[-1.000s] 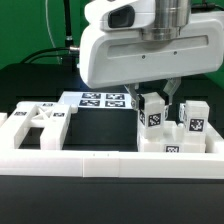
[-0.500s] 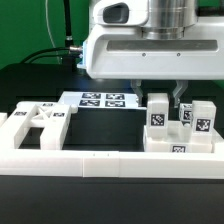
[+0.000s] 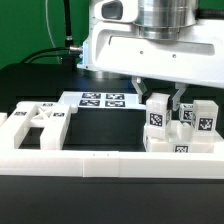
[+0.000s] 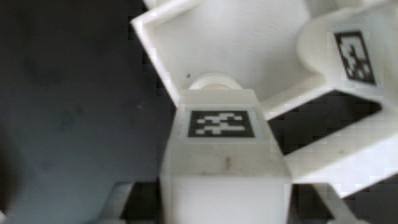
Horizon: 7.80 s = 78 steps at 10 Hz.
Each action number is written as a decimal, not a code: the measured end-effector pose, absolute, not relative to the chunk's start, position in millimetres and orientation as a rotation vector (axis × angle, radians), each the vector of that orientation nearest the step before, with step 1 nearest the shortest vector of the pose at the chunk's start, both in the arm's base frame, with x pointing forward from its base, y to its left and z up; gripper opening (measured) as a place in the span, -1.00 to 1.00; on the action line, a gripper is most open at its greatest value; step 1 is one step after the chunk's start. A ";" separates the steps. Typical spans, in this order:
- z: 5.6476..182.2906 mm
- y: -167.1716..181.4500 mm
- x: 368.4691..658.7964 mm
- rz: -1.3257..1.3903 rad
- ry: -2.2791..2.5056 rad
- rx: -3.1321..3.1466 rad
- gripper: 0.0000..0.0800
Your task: Assemble chair
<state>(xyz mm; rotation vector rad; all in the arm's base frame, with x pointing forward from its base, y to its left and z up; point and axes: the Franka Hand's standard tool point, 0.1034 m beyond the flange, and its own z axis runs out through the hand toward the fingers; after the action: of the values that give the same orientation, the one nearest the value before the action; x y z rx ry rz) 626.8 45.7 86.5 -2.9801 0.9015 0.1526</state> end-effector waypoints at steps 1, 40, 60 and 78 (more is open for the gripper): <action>87.0 47.8 621.3 0.137 1.148 -2.904 -0.28; 82.4 44.3 624.0 0.040 1.777 -2.461 -0.29; 78.9 50.8 627.4 -0.085 0.106 -3.057 0.62; 76.1 47.6 627.9 -0.035 1.661 -2.523 -0.28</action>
Offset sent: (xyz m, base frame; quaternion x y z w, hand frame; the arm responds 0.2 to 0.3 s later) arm -0.0164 0.0080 -0.0087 0.0188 0.0288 0.3097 0.9502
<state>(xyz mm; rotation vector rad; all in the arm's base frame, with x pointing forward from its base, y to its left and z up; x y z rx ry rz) 627.9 47.6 76.1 -2.5231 1.6606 -0.0353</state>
